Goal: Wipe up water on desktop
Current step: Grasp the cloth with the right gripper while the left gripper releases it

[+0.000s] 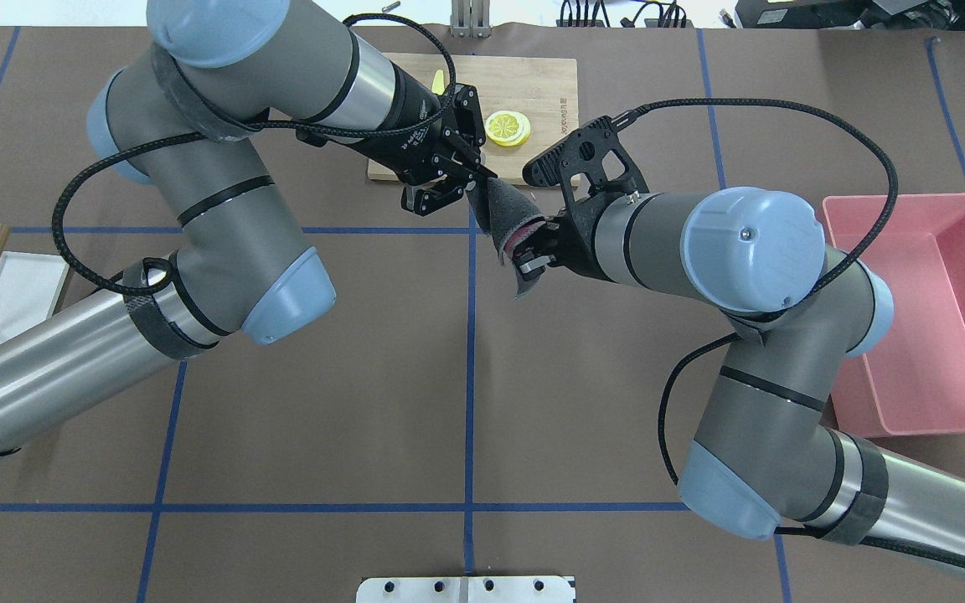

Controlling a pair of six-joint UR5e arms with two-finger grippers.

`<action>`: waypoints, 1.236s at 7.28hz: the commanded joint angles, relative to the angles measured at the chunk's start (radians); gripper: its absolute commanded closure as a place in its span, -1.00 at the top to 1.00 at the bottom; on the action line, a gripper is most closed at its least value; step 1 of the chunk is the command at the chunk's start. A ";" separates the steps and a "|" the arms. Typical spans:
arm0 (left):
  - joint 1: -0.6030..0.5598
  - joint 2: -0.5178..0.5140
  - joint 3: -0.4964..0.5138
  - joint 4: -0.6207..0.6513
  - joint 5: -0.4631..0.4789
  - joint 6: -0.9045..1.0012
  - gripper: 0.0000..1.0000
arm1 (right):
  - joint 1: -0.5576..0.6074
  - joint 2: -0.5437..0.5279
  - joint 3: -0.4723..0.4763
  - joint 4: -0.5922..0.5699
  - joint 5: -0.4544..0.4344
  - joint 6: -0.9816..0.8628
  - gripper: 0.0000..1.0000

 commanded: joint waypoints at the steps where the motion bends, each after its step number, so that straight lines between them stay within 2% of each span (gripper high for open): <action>1: -0.002 0.002 -0.003 0.006 0.014 0.071 0.96 | 0.000 0.001 0.000 0.000 0.000 0.004 -1.00; 5: -0.014 0.043 -0.073 0.057 0.015 0.074 0.96 | 0.003 0.000 0.003 -0.021 0.000 0.023 -1.00; 6: -0.044 0.053 -0.090 0.089 0.013 0.085 0.96 | 0.017 -0.005 0.014 -0.096 0.003 0.023 -1.00; 8: -0.095 0.098 -0.095 0.095 0.004 0.155 0.96 | 0.075 -0.009 0.073 -0.353 0.012 -0.012 -1.00; 9: -0.113 0.117 -0.095 0.094 0.002 0.190 0.96 | 0.090 -0.012 0.078 -0.432 0.005 -0.098 -1.00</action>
